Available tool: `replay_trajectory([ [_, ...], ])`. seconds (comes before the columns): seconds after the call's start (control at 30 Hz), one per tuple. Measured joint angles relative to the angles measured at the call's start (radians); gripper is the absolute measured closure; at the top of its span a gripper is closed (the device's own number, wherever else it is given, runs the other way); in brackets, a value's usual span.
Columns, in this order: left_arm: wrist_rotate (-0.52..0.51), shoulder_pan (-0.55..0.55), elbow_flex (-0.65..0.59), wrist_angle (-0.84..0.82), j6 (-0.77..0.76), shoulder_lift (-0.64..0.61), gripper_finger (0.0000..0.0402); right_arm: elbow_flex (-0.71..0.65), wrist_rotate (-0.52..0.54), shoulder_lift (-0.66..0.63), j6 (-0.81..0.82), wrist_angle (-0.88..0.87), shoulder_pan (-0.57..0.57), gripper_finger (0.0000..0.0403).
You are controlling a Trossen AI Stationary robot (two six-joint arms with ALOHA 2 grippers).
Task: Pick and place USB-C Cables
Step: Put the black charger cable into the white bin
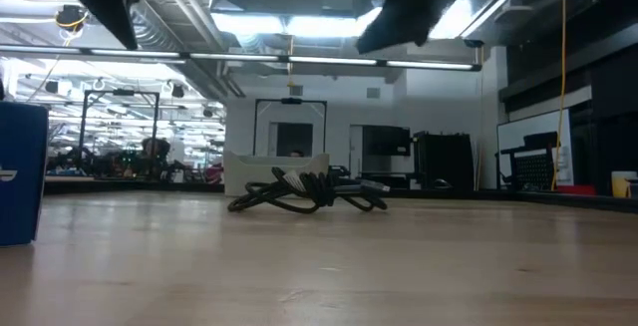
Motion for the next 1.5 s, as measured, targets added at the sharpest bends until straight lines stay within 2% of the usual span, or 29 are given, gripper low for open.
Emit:
replay_trajectory([
  [0.13,-0.010,-0.002,-0.175,0.172,0.043,-0.172,0.0401,0.000,-0.002,0.033,-0.066,0.092,0.000,0.0321],
  [0.33,-0.007,-0.002,-0.448,0.512,0.130,-0.399,0.0401,0.000,-0.002,0.088,-0.105,0.139,0.000,0.0321],
  [0.53,0.001,-0.001,-0.648,0.875,0.360,-0.561,0.0401,0.000,-0.005,0.144,-0.107,0.227,-0.012,0.0321],
  [0.63,0.049,-0.001,-0.732,0.995,0.450,-0.624,0.0401,0.000,-0.005,0.172,-0.104,0.260,-0.025,0.0321],
  [0.83,0.099,-0.001,-0.838,1.053,0.474,-0.754,0.0401,0.000,-0.009,0.216,-0.104,0.301,-0.045,0.0321],
  [1.0,0.138,-0.001,-0.888,1.068,0.500,-0.849,0.0401,0.002,-0.120,0.273,-0.115,0.362,-0.070,0.0321],
  [1.1,0.155,-0.001,-0.906,1.067,0.492,-0.893,0.0401,0.002,-0.134,0.314,-0.187,0.386,-0.076,0.0321],
  [1.23,0.165,-0.001,-0.927,1.065,0.492,-0.928,0.0401,0.001,-0.136,0.343,-0.207,0.449,-0.076,0.0321],
  [1.37,0.229,-0.001,-0.957,1.075,0.491,-0.946,0.0402,0.001,-0.136,0.348,-0.207,0.499,-0.076,0.0321],
  [1.5,0.257,-0.001,-0.960,1.088,0.535,-0.948,0.0402,0.001,-0.137,0.347,-0.150,0.504,-0.078,0.0321],
])
